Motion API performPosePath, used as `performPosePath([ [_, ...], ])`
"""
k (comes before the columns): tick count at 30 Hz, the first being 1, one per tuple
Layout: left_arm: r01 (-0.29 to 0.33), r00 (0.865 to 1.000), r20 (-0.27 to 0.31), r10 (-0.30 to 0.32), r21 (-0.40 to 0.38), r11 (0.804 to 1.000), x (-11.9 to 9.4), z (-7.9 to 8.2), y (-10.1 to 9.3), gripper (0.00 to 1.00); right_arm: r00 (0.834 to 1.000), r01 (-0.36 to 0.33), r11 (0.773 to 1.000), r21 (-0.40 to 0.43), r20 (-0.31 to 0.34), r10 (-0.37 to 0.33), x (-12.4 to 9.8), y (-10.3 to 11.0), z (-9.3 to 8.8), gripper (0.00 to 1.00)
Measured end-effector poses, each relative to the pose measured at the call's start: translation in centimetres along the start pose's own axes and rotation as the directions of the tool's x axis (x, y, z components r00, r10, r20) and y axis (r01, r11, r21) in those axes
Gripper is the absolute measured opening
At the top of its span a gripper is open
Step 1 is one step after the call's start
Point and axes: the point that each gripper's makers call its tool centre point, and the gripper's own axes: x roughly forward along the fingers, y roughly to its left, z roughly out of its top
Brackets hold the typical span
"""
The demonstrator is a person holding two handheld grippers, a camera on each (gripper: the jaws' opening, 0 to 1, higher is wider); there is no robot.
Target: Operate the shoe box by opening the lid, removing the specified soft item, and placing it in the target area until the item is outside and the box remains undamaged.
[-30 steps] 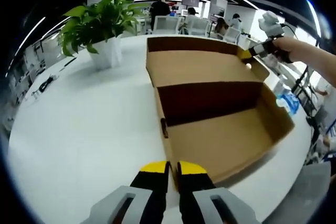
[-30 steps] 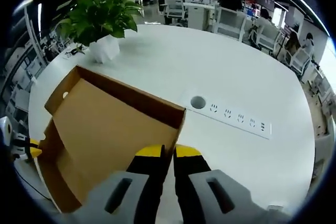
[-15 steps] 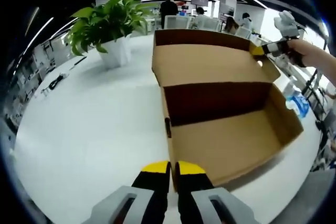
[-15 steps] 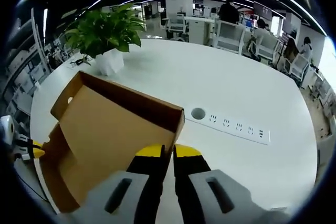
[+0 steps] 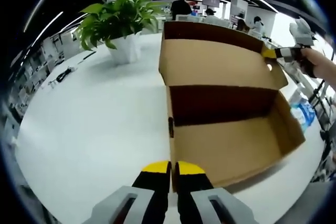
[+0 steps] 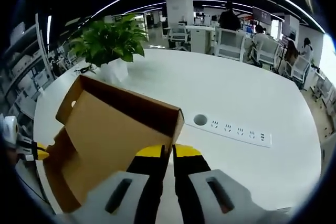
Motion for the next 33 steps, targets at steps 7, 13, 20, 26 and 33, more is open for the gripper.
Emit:
performPosePath([
  [7, -0.032, 0.999, 0.005, 0.032, -0.028, 0.999, -0.2, 0.0, -0.1, 0.02, 0.998, -0.019, 0.999, -0.027, 0.058, 0.021, -1.1, 0.5, 0.8, 0.04],
  [13, -0.049, 0.999, 0.008, 0.050, -0.040, 0.998, -0.5, -0.1, -0.3, 0.02, 0.996, -0.016, 0.996, -0.084, 0.086, 0.023, -2.1, 0.7, 1.0, 0.04],
  [20, -0.062, 0.998, 0.011, 0.063, -0.051, 0.997, -0.7, -0.1, -0.5, 0.02, 0.991, -0.001, 0.995, -0.099, 0.133, 0.014, -3.0, 1.0, 1.6, 0.04],
  [26, -0.067, 0.998, 0.014, 0.068, -0.053, 0.996, -0.7, -0.1, -0.6, 0.02, 0.984, 0.020, 0.993, -0.112, 0.181, 0.001, -3.9, 1.3, 1.7, 0.03],
  [33, -0.067, 0.998, 0.012, 0.067, -0.051, 0.996, -0.6, 0.0, -0.5, 0.02, 0.978, 0.028, 0.996, -0.090, 0.210, -0.009, -5.7, 1.8, 1.0, 0.03],
])
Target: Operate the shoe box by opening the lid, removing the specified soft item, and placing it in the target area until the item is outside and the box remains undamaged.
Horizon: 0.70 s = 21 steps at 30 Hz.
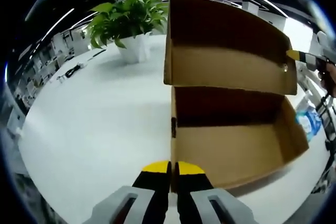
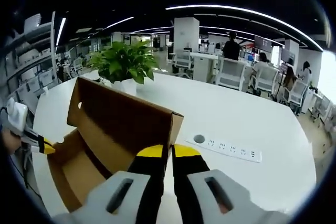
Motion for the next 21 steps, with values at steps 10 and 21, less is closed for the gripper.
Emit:
performPosePath([
  [10, -0.003, 1.000, 0.001, 0.003, 0.002, 1.000, 0.1, 0.2, 0.0, 0.02, 1.000, 0.014, 1.000, 0.013, 0.026, -0.014, -1.4, 0.6, 0.4, 0.02],
  [21, -0.002, 1.000, 0.009, 0.002, 0.002, 1.000, 0.2, 0.2, 0.0, 0.02, 0.993, 0.058, 0.997, -0.054, 0.110, -0.052, -3.9, 1.9, 0.2, 0.02],
])
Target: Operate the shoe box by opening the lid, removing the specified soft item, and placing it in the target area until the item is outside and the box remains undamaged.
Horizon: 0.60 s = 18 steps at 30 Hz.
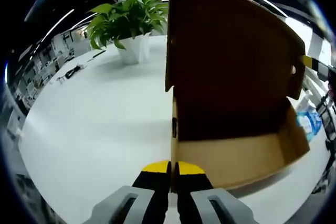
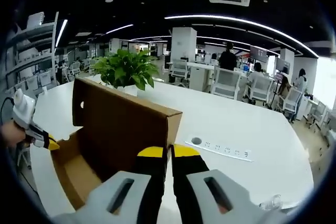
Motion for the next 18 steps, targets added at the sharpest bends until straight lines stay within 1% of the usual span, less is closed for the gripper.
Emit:
performPosePath([
  [3, -0.002, 1.000, 0.000, 0.002, 0.004, 1.000, 0.0, 0.0, 0.0, 0.02, 1.000, 0.016, 1.000, -0.026, 0.025, -0.015, 0.0, -0.1, 0.0, 0.01],
  [6, -0.001, 1.000, 0.001, 0.001, 0.002, 1.000, 0.0, 0.0, 0.0, 0.02, 0.998, 0.030, 0.998, -0.052, 0.051, -0.028, -0.7, 0.3, -0.2, 0.01],
  [11, -0.002, 1.000, 0.007, 0.001, 0.003, 1.000, 0.0, 0.0, 0.0, 0.02, 0.995, 0.047, 0.998, -0.051, 0.092, -0.043, -2.0, 0.9, -0.8, 0.01],
  [15, -0.003, 1.000, 0.011, 0.003, 0.003, 1.000, 0.1, 0.0, 0.0, 0.02, 0.993, 0.050, 0.997, -0.060, 0.111, -0.043, -2.8, 1.6, -1.2, 0.01],
  [17, -0.002, 1.000, 0.012, 0.002, 0.004, 1.000, 0.1, 0.0, 0.0, 0.02, 0.991, 0.059, 0.993, -0.103, 0.130, -0.045, -3.3, 2.0, -1.4, 0.01],
  [18, -0.002, 1.000, 0.013, 0.002, 0.004, 1.000, 0.0, 0.0, 0.0, 0.02, 0.990, 0.061, 0.992, -0.110, 0.137, -0.046, -3.6, 2.2, -1.6, 0.01],
])
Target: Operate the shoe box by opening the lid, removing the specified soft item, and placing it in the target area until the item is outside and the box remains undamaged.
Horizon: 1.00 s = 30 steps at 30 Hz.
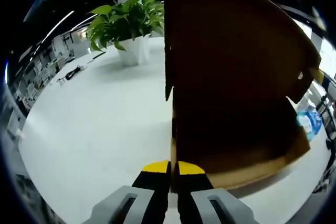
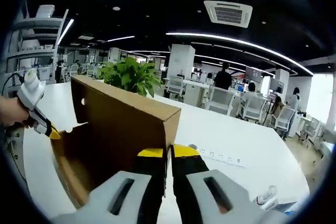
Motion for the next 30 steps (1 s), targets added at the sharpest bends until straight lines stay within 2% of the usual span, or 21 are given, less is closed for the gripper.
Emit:
performPosePath([
  [5, 0.002, 1.000, 0.008, -0.002, -0.004, 1.000, 0.0, 0.0, 0.0, 0.02, 1.000, 0.008, 1.000, -0.025, 0.030, -0.007, -1.1, 0.8, -0.9, 0.01],
  [15, 0.004, 1.000, 0.012, -0.004, 0.001, 1.000, 0.5, 0.2, 0.3, 0.03, 0.999, 0.008, 0.998, -0.058, 0.040, -0.005, -2.0, 1.7, -2.0, 0.02],
  [25, 0.017, 0.999, 0.030, -0.017, 0.001, 1.000, 0.9, 0.3, 0.5, 0.03, 1.000, -0.002, 0.997, -0.071, 0.000, 0.002, -2.9, 2.8, -4.1, 0.02],
  [30, 0.031, 0.999, 0.040, -0.032, 0.029, 0.999, 0.9, 0.4, 0.4, 0.04, 1.000, -0.005, 0.998, -0.069, -0.027, 0.003, -3.1, 3.0, -4.8, 0.03],
])
